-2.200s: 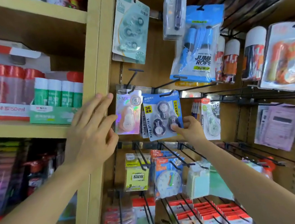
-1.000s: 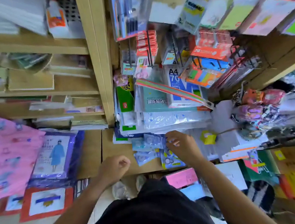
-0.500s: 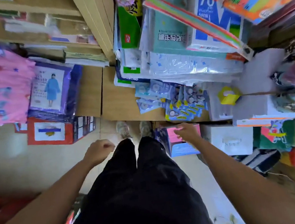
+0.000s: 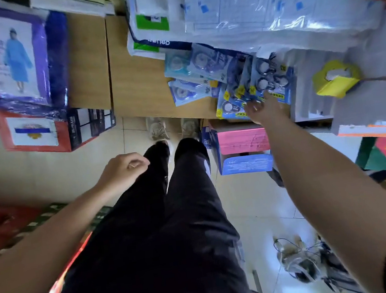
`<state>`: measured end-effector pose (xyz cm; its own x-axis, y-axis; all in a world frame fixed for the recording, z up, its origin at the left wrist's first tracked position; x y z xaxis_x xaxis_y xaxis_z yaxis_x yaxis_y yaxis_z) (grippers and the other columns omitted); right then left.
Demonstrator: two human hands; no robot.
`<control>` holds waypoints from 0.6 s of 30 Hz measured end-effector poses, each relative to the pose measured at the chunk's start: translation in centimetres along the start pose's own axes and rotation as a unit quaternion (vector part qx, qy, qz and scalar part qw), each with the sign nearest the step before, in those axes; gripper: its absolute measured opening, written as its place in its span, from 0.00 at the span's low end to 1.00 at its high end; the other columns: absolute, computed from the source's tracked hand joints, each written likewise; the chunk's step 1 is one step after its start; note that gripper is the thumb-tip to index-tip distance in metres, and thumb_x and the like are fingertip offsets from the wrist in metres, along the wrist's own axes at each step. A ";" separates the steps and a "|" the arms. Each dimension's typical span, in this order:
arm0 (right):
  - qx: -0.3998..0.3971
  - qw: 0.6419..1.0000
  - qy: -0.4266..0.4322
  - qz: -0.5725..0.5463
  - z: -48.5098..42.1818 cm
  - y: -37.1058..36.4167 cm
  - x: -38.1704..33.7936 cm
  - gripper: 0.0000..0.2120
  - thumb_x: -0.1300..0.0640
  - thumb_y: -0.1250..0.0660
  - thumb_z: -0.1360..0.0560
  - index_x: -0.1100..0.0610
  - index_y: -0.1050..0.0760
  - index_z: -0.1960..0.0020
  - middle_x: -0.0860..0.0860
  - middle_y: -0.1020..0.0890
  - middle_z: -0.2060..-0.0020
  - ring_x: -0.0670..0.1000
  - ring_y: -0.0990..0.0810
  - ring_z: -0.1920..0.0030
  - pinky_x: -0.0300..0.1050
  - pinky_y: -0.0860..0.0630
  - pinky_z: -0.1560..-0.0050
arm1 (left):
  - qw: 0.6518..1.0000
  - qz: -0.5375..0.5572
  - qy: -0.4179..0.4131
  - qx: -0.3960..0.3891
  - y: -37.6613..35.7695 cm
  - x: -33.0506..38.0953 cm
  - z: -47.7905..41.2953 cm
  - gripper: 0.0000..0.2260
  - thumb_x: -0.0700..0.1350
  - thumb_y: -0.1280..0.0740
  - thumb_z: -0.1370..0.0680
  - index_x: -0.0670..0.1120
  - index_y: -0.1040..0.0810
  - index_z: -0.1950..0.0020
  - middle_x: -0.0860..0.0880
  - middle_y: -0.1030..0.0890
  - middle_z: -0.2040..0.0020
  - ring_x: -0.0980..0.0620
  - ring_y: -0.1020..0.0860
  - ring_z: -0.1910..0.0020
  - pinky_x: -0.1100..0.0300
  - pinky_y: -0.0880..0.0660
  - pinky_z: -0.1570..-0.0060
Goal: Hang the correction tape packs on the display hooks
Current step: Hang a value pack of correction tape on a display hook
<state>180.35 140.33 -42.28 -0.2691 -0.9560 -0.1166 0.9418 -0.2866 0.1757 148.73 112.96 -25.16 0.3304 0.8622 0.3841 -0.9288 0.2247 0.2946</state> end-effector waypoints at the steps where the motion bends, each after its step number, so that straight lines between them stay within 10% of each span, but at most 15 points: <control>1: 0.005 0.999 -0.014 -0.032 -0.5 -0.1 0.1 0.18 0.45 0.34 0.21 0.58 0.26 0.42 0.54 0.23 0.56 0.53 0.24 0.61 0.45 0.18 0.63 | 1.000 -0.003 -0.002 -0.002 -0.2 0.1 -0.3 0.06 0.45 0.31 0.21 0.56 0.16 0.51 0.61 0.16 0.51 0.61 0.19 0.48 0.61 0.25 0.46; 6: 0.036 0.988 -0.040 -0.143 -0.6 -1.2 0.5 0.20 0.47 0.28 0.25 0.63 0.27 0.47 0.56 0.23 0.54 0.55 0.21 0.56 0.47 0.20 0.44 | 1.000 -0.003 -0.001 -0.002 -0.4 0.8 -1.0 0.06 0.44 0.31 0.21 0.53 0.16 0.49 0.60 0.15 0.50 0.59 0.19 0.46 0.59 0.24 0.42; 18: 0.001 0.985 0.053 -0.164 1.8 -2.2 -1.4 0.14 0.57 0.24 0.28 0.59 0.22 0.46 0.55 0.18 0.53 0.55 0.17 0.48 0.47 0.16 0.55 | 0.998 0.044 -0.031 0.012 0.7 4.5 -2.4 0.05 0.44 0.30 0.22 0.51 0.15 0.49 0.57 0.14 0.51 0.59 0.17 0.49 0.61 0.24 0.45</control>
<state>178.25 142.21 -40.75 -0.5368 -0.7998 -0.2686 0.8067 -0.5798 0.1142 149.14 118.05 -25.31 0.2578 0.8483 0.4626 -0.9507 0.1373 0.2780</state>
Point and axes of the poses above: each hand's wrist, its own z-axis away from the middle knuckle, its own y-axis out of the back of the hand, x = y × z, the point moved 6 cm from there along -z, towards the middle knuckle
